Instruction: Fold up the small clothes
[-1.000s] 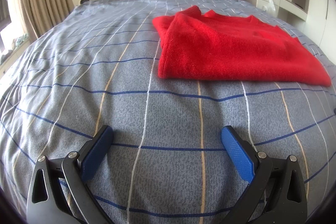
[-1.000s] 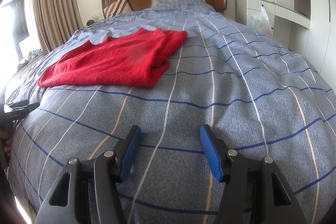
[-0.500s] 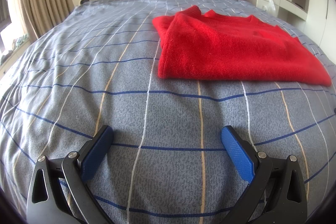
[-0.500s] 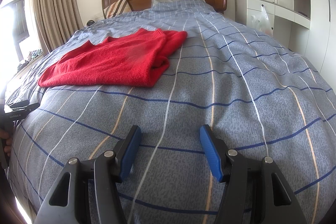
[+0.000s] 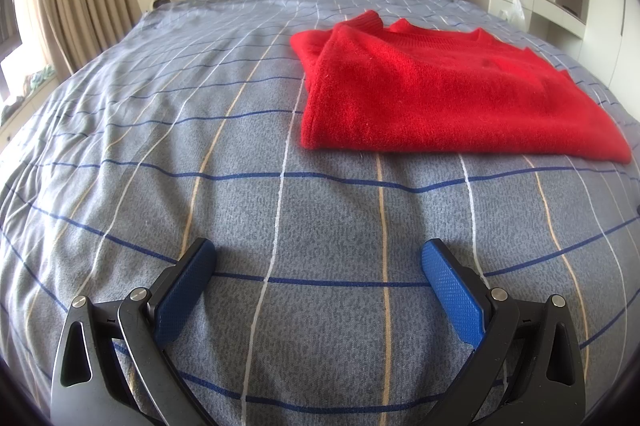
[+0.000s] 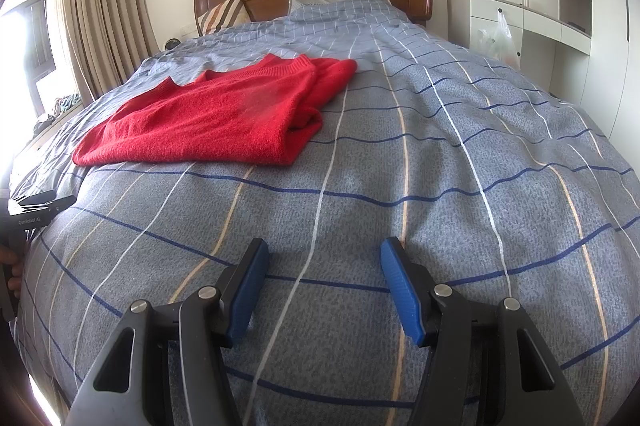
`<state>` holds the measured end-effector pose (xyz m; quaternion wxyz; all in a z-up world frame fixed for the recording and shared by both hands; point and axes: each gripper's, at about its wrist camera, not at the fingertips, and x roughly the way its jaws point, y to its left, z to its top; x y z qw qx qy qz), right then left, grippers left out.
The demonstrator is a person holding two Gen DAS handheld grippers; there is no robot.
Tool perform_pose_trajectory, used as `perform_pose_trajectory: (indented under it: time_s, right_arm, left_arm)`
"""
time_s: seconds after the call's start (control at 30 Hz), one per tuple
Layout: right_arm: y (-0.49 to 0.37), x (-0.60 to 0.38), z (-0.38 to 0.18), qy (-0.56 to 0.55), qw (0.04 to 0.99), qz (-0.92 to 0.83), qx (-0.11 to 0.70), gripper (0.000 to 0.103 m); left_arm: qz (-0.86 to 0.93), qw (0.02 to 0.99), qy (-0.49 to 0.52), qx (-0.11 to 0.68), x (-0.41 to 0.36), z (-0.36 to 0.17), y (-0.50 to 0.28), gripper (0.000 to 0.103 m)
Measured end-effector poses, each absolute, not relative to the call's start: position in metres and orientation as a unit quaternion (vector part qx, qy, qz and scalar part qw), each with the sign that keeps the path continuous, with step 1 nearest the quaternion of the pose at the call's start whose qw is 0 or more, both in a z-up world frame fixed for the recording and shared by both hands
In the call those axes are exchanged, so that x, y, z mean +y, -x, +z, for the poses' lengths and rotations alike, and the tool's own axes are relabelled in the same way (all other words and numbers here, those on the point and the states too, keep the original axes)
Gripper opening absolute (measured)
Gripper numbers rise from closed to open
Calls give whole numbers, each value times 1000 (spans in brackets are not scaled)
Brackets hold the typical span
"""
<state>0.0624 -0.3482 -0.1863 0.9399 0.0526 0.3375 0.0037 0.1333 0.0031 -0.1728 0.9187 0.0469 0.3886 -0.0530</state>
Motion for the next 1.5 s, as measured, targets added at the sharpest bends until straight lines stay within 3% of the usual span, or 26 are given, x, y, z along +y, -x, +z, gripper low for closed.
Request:
perform_pose_trajectory:
  time_s: [1.13,1.27,1.5]
  right_arm:
    - [-63,-347,-187,-49,940,2,339,59]
    - [-63,-347,-187,-49,940,2,339,59]
    - [-63,-346,-188,-48,940,1,339,59]
  left_arm:
    - [-53,917,-48,393,3,-172,-134,102]
    - [-49,900,-37,431,7,-152,-135,101]
    - [-60,929,-36,363,8,-78,-98,102]
